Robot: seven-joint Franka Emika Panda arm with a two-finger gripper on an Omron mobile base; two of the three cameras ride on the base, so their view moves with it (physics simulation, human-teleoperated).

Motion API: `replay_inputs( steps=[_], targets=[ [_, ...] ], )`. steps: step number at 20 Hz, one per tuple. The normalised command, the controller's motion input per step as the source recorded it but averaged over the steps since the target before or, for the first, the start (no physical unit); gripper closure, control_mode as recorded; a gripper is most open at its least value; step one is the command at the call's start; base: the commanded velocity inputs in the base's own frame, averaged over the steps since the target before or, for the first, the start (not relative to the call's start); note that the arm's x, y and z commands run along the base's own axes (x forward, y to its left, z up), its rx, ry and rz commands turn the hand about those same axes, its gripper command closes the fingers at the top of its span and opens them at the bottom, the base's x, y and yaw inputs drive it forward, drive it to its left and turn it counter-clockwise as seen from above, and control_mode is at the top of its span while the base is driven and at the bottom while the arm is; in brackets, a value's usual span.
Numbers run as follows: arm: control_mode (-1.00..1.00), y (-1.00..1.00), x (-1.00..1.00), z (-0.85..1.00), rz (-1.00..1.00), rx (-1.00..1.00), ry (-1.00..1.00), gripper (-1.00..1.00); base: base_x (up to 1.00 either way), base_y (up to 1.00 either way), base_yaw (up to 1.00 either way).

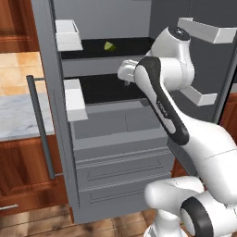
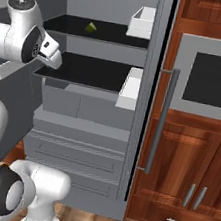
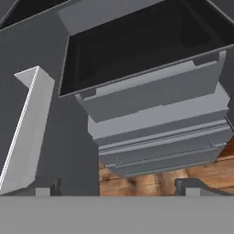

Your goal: There is a bowl on the dining counter. Grab a lemon wedge from the fridge and place it in the bowl. Then get the liquor bottle and glass cup from the cabinet and place them next to the bowl.

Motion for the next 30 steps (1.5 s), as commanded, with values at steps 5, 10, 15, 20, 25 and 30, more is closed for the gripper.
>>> replay_inputs(
  steps=[5, 10, 15, 20, 25, 30],
  targets=[
    [-1.0, -0.83, -0.88, -0.33, 0.0, -0.24, -0.06, -1.0, 0.0, 0.0, 0.0],
    [-1.0, -0.41, -0.98, -0.32, 0.0, -0.14, -0.1, -1.0, 0.0, 0.0, 0.0],
    [-1.0, 0.0, -0.73, 0.0, 0.0, 0.0, -0.19, -1.0, 0.0, 0.0, 0.0],
    [-1.0, 0.01, 0.01, 0.0, 0.0, 0.0, 0.0, -1.0, 0.0, 0.0, 0.0],
    [1.0, 0.02, 0.11, 0.0, 0.0, 0.0, 0.0, -1.0, 0.66, 0.08, -0.02],
    [1.0, 0.0, 0.0, 0.0, 0.0, 0.0, 0.0, -1.0, 0.78, 0.17, 0.0]
  ],
)
